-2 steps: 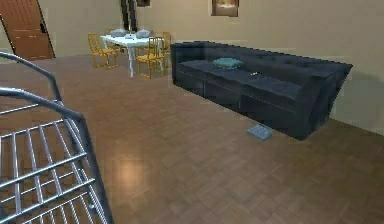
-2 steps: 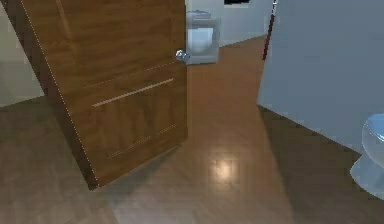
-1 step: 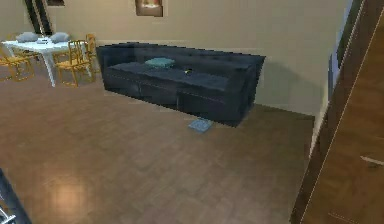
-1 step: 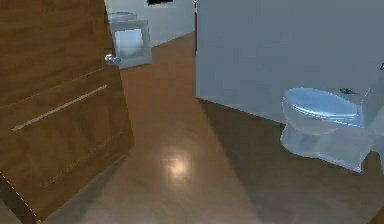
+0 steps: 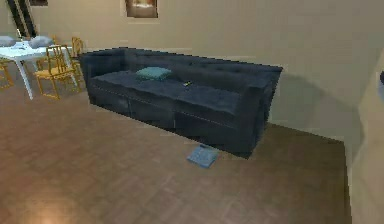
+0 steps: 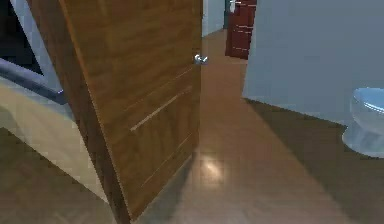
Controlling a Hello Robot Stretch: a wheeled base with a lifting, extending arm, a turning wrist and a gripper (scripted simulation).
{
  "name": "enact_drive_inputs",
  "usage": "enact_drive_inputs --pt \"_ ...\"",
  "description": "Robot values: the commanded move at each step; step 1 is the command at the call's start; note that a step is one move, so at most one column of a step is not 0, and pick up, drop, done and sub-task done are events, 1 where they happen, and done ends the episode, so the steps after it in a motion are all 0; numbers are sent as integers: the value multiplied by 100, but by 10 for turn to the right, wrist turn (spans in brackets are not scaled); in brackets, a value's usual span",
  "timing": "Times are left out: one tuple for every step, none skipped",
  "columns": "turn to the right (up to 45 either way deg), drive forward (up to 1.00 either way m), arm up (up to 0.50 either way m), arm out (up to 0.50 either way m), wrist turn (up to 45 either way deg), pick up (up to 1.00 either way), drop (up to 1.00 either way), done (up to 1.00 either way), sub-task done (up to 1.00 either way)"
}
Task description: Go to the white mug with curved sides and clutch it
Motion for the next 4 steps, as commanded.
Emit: enact_drive_inputs --pt "-450 0 0 0 0 0 0 0 0" --pt "-60 0 0 0 0 0 0 0 0" --pt "0 100 0 0 0 0 0 0 0" --pt "0 35 0 0 0 0 0 0 0"
